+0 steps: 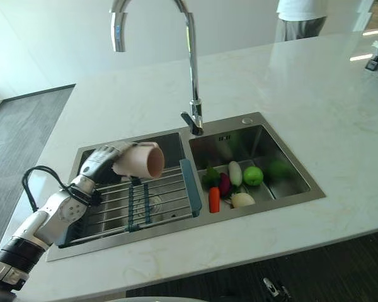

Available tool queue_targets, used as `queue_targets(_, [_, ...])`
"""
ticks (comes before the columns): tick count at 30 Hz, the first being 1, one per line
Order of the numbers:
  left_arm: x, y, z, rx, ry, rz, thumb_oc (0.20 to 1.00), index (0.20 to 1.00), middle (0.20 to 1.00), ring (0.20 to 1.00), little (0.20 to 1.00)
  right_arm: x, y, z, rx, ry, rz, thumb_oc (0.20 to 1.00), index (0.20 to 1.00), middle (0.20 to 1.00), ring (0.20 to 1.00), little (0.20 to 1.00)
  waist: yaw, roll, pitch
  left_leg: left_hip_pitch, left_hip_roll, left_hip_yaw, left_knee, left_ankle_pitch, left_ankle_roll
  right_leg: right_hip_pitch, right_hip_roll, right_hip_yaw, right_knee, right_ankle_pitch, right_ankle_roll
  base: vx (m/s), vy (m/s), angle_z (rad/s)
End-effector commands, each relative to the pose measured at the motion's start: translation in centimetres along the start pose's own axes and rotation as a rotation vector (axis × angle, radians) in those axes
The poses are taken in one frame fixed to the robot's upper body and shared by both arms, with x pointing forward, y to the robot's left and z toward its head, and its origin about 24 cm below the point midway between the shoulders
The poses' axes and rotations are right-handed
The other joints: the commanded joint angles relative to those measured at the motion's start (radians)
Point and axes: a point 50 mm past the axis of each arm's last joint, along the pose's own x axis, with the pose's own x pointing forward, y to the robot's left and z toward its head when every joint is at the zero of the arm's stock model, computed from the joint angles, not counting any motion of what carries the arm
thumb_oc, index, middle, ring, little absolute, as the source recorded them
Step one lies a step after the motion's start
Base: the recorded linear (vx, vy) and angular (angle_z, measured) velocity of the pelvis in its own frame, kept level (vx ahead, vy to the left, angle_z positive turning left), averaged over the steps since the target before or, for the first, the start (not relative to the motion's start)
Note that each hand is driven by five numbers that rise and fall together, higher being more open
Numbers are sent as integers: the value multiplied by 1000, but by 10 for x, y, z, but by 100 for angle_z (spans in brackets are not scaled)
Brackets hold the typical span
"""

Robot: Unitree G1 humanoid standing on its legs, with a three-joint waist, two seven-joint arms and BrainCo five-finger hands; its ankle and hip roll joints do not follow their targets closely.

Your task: Place the dishes in the dishwasher.

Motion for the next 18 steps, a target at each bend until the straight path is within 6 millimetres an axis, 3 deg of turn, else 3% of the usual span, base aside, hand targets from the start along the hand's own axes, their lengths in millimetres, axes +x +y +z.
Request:
queue_targets(1, [17, 53, -6, 51, -29, 316, 200, 200, 200, 200, 200, 3, 4, 7, 58, -77, -32, 1000, 1000, 1000, 1000, 1000, 26, -20, -5, 43, 15, -44, 19, -116, -9, -53, -74, -74, 43, 4, 90, -10, -34, 19])
queue_targets(3, [8, 73, -9, 88, -7, 456, 200, 200, 200, 200, 200, 3, 7, 2, 60, -66, -30, 1000, 1000, 1000, 1000, 1000, 48, -25, -7, 41, 14, -65, 20, -115, -10, -46, -72, -82, 41, -2, 85, 4, -52, 17])
queue_targets(7, [-8, 93, -19, 159, 56, 600, 200, 200, 200, 200, 200, 2, 12, -5, 28, -26, -17, 1000, 1000, 1000, 1000, 1000, 75, -29, -10, 39, 20, -81, 24, -111, -14, -35, -63, -91, 39, -14, 73, 24, -74, 10])
queue_targets(12, [-40, 120, -35, 279, 189, 794, 200, 200, 200, 200, 200, 8, 28, -7, -69, 29, 50, 1000, 1000, 1000, 1000, 1000, 133, -34, -5, 13, 45, -139, 72, -107, -38, -11, -26, -98, 32, -45, 31, 11, -145, 20])
queue_targets(16, [-70, 133, -42, 333, 257, 941, 200, 200, 200, 200, 200, 14, 39, -2, -190, 74, 131, 1000, 1000, 1000, 1000, 1000, 206, -37, 18, -69, 70, -235, 162, -86, -89, 11, 15, -120, 28, -73, -19, -9, -178, 36])
queue_targets(18, [-79, 136, -39, 290, 249, 1046, 200, 200, 200, 200, 200, 17, 46, 1, -243, 80, 165, 1000, 1000, 1000, 1000, 1000, 243, -28, 40, -112, 88, -253, 147, -29, -124, 29, 35, -166, 22, -86, -37, -99, -133, 86])
